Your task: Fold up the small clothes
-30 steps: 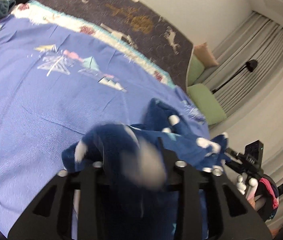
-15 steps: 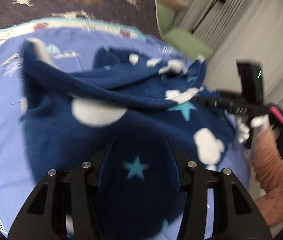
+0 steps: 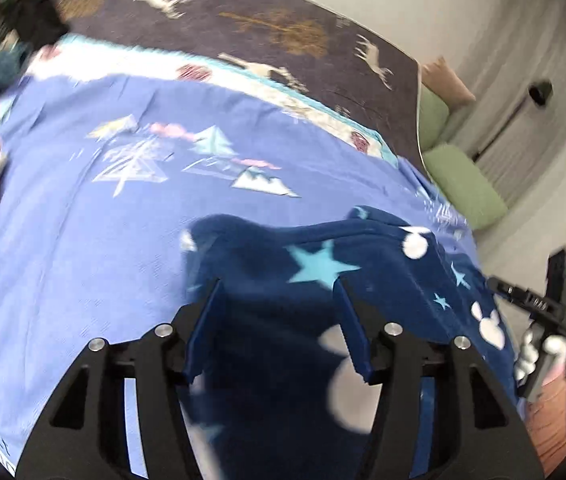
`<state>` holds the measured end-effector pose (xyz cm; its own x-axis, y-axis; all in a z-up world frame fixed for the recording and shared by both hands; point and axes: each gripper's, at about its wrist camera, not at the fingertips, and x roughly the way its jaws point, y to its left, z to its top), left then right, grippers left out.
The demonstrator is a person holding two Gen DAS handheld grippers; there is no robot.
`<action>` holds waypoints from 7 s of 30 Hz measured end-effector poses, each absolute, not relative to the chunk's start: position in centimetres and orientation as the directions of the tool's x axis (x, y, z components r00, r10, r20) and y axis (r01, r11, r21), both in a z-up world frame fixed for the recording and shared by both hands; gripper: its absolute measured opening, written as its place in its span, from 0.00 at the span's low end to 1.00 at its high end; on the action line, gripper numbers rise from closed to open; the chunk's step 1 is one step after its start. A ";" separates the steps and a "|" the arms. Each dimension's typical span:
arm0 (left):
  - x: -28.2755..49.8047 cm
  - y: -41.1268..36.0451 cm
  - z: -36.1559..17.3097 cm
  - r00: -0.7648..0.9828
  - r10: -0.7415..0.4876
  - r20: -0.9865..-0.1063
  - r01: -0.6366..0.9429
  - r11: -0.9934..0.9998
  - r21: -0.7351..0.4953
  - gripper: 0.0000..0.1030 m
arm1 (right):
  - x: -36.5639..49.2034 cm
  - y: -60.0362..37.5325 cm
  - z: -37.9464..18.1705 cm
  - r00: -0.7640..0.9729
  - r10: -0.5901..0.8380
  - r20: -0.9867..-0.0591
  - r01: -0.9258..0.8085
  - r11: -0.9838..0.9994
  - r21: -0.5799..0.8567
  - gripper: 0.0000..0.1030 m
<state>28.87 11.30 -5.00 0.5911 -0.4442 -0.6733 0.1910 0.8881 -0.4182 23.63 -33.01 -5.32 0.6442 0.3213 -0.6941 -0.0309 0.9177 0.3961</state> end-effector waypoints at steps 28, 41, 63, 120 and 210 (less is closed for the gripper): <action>33.3 9.9 -8.3 0.515 -0.446 -0.732 0.200 0.893 -0.403 0.18 | 29.2 -36.8 -10.0 0.587 0.304 -0.751 0.090 0.897 0.433 0.21; 19.7 9.3 -1.0 0.574 -0.571 -0.587 0.424 0.820 -0.383 0.41 | 13.2 -37.5 -3.8 0.714 0.351 -0.605 -0.061 0.893 0.446 0.49; 11.2 -18.4 -4.1 0.261 -0.594 -0.761 0.787 0.588 -0.189 0.43 | 4.1 -39.7 -9.9 0.553 0.657 -0.513 -0.192 0.699 0.689 0.10; 7.4 -25.5 -9.5 0.226 -0.592 -0.773 0.876 0.470 -0.104 0.13 | 18.7 -45.1 -8.6 0.657 0.481 -0.581 -0.030 0.786 0.617 0.00; 26.9 19.0 -15.3 0.414 -0.842 -0.347 0.213 0.460 -0.862 0.18 | 2.1 8.0 -11.0 0.810 0.169 -0.561 -0.552 0.544 -0.632 0.68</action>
<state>26.87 19.05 -15.26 0.4137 -0.8418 -0.3466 0.2133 0.4598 -0.8620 2.13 8.05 -10.96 0.8101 0.1690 -0.5614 -0.5516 0.5440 -0.6323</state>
